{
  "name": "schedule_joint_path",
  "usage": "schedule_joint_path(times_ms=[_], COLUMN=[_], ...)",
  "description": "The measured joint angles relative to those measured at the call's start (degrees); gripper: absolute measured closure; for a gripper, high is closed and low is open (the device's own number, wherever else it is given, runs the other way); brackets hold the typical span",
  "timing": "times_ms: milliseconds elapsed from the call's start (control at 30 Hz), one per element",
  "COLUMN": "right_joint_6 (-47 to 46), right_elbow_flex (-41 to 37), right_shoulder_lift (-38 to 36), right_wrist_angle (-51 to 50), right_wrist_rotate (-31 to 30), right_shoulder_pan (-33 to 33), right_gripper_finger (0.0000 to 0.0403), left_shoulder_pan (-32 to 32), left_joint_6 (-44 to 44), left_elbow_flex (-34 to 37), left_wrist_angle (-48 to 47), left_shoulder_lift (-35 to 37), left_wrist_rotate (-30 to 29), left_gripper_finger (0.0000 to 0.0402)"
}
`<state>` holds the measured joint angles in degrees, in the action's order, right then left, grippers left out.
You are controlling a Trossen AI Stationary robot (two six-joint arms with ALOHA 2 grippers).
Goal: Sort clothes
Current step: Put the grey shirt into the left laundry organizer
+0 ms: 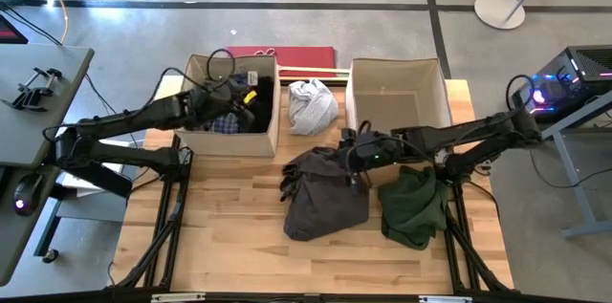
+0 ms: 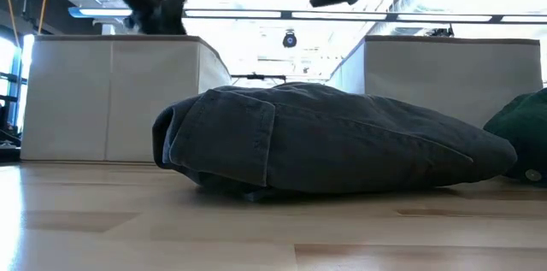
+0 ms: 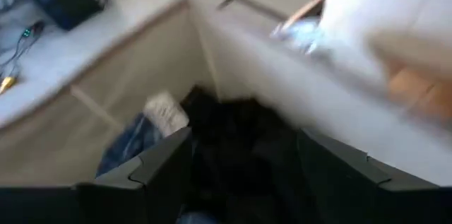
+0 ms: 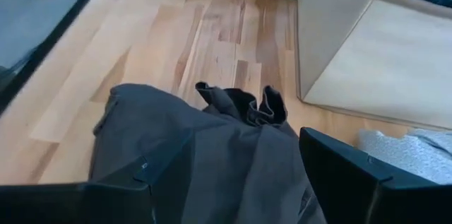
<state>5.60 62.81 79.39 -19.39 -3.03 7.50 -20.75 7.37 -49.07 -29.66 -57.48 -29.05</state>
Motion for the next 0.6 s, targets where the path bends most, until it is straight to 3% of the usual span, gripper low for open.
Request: schedule_joint_path(times_ms=[167, 267, 400, 600], right_joint_6=[6.9, 6.3, 4.6, 1.9], right_elbow_flex=[0.0, 0.0, 0.0, 0.6], right_shoulder_lift=[5.8, 10.2, 15.3, 20.4], right_wrist_angle=[0.9, 3.2, 4.6, 4.7], right_wrist_rotate=[0.6, 5.1, 8.1, 5.9], right_shoulder_pan=[0.9, 2.0, 4.2, 6.7], right_gripper_finger=[0.0158, 0.0158, 0.0158, 0.0150], left_shoulder_pan=[0.5, 4.1, 13.3, 27.9], left_joint_6=[1.6, 5.1, 7.8, 9.6], left_elbow_flex=[3.3, 3.4, 3.3, 3.3], left_wrist_angle=[1.3, 1.6, 6.2, 11.9], left_shoulder_lift=[-0.8, 0.0, 1.8, 3.5], left_wrist_rotate=[0.0, 1.9, 5.2, 0.2], left_gripper_finger=[0.0158, 0.0158, 0.0158, 0.0158])
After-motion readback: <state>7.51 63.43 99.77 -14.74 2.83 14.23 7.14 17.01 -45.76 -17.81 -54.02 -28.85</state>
